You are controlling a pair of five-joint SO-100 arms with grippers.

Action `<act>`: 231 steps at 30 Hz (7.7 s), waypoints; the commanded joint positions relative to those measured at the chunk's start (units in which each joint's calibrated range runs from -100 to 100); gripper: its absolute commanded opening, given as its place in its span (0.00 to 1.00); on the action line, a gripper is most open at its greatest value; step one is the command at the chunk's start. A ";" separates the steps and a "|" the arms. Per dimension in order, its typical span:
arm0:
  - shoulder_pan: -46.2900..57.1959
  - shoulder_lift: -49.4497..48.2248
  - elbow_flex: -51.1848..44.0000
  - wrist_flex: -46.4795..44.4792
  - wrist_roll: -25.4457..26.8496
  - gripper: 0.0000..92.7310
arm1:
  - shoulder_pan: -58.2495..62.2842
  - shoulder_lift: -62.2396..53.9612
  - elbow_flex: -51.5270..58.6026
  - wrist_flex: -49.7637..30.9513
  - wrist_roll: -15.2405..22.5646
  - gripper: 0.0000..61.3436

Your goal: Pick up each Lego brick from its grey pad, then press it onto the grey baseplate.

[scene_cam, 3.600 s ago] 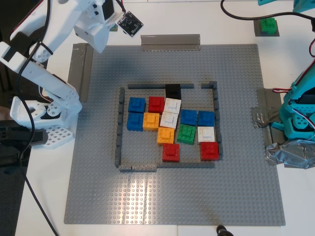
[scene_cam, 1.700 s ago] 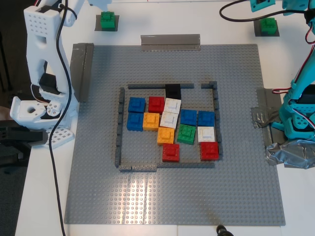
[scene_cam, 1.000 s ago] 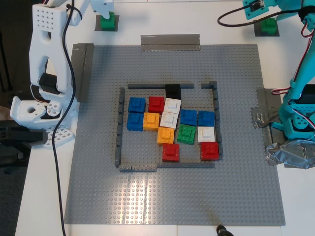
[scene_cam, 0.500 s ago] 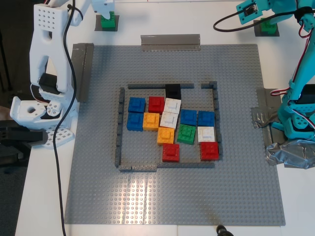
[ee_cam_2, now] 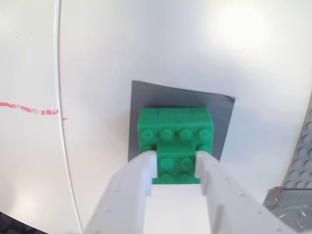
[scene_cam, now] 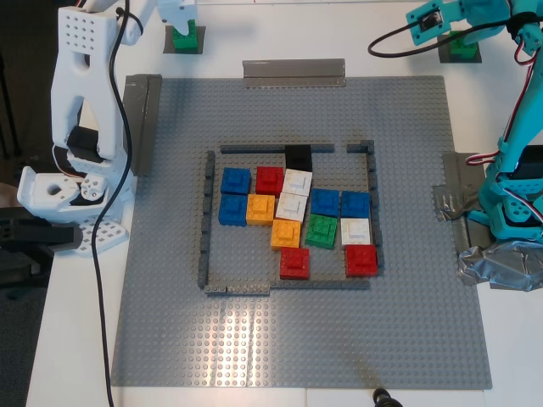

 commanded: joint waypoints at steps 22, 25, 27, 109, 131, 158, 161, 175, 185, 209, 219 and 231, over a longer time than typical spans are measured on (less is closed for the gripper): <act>0.88 -0.52 1.56 -1.31 -0.33 0.19 | 15.58 -39.79 26.00 2.10 -6.35 0.00; 0.88 -0.52 1.56 -1.31 -0.33 0.19 | 19.78 -44.51 30.70 2.51 -8.36 0.00; 0.88 -0.43 1.56 -1.31 -0.33 0.19 | 22.83 -47.26 33.86 2.35 -9.92 0.00; -2.46 -5.24 -17.59 20.17 -0.09 0.00 | 61.86 -54.73 71.24 -4.00 -18.07 0.00; -32.35 -30.73 -4.40 34.09 9.73 0.00 | 61.42 -55.33 72.50 -4.89 -16.66 0.21; -79.72 -44.04 15.37 28.15 -11.42 0.00 | 56.20 -57.47 58.69 3.57 -12.85 0.29; -82.40 -44.04 15.37 28.39 -12.83 0.00 | 53.30 -57.90 56.97 5.85 -11.48 0.29; -88.20 -32.96 20.16 26.11 -19.53 0.00 | 31.03 -58.07 55.17 3.24 -10.60 0.00; -87.99 -29.87 20.79 17.89 -20.26 0.00 | 21.67 -50.52 44.24 8.37 -13.53 0.00; -87.62 -22.15 19.52 14.48 -20.21 0.00 | 16.52 -58.76 56.88 -1.72 -14.36 0.00; -86.83 -21.98 19.25 12.28 -19.92 0.00 | 18.62 -53.87 55.71 -3.02 -12.56 0.00; -82.76 -21.81 20.16 10.73 -18.99 0.00 | 18.33 -49.40 48.30 -0.01 -11.38 0.00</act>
